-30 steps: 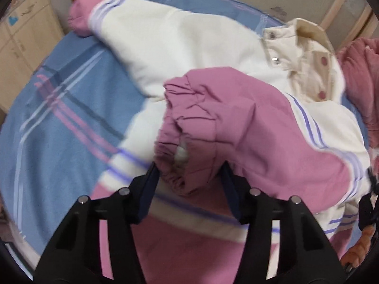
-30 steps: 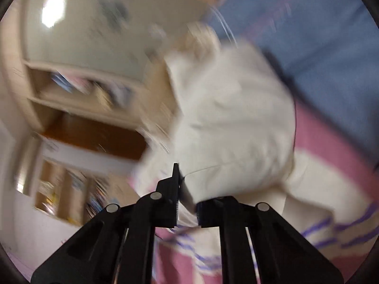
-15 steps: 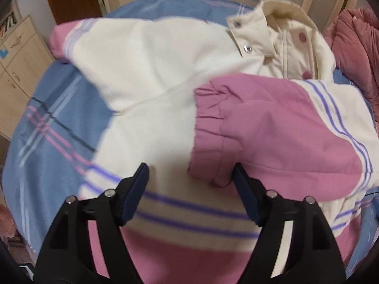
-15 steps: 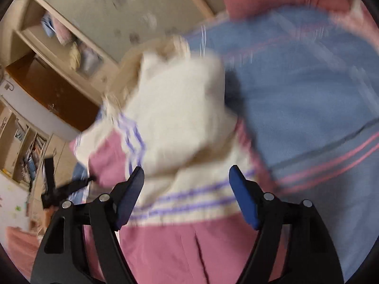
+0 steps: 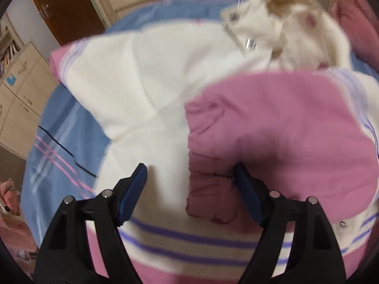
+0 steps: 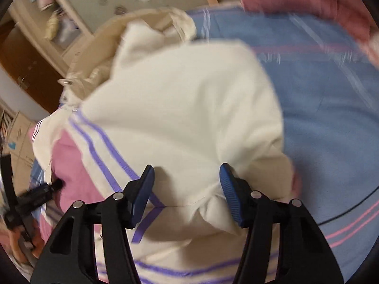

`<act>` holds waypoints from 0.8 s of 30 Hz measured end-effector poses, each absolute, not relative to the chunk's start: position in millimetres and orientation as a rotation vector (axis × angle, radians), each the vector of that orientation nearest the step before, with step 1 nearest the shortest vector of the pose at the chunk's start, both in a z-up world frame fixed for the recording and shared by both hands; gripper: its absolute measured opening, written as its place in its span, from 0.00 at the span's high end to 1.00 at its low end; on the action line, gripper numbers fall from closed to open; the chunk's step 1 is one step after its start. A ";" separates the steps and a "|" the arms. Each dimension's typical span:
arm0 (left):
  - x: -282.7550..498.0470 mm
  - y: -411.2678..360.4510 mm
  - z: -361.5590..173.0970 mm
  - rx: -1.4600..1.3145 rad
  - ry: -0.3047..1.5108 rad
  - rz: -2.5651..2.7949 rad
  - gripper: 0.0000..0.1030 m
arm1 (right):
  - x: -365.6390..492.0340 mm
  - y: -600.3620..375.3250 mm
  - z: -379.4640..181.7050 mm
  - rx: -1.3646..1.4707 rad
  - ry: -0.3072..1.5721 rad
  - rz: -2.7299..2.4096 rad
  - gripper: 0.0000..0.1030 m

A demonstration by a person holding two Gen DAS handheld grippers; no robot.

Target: Fold large clothes

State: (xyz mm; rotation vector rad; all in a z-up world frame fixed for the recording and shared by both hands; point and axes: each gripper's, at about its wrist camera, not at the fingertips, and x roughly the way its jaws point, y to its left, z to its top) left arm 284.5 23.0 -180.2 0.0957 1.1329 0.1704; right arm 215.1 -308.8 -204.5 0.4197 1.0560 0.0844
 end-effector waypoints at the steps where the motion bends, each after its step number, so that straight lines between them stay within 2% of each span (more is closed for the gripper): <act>1: 287.0 22.3 -184.6 0.106 1.136 0.175 0.19 | 216.7 -312.0 -205.9 0.435 1.062 0.079 0.43; 4: 280.9 22.2 -176.1 0.119 1.116 0.152 0.20 | 209.7 -307.0 -196.4 0.402 1.031 0.074 0.37; 6: 268.7 32.6 -154.5 0.087 1.074 0.101 0.21 | 190.7 -303.9 -180.1 0.400 0.968 0.138 0.21; 8: 258.8 63.5 -124.1 0.006 1.007 0.070 0.14 | 178.6 -303.9 -168.2 0.411 0.923 0.188 0.14; 11: 264.7 133.8 -93.5 -0.169 0.931 0.117 0.06 | 155.3 -316.0 -161.7 0.486 0.904 0.211 0.14; 14: 291.0 216.4 -89.0 -0.355 0.912 0.210 0.06 | 139.3 -329.6 -159.5 0.584 0.889 0.213 0.14; 18: 331.9 306.9 -126.4 -0.605 0.987 0.342 0.06 | 117.7 -339.9 -156.9 0.613 0.872 0.163 0.14; 21: 352.0 336.7 -153.6 -0.743 1.006 0.364 0.06 | 110.2 -339.5 -157.7 0.613 0.883 0.158 0.14; 22: 361.2 343.6 -161.3 -0.780 1.005 0.358 0.07 | 110.5 -338.1 -158.7 0.610 0.887 0.158 0.14; 24: 380.9 345.6 -168.8 -0.790 1.023 0.317 0.29 | 107.1 -335.9 -159.4 0.600 0.897 0.158 0.14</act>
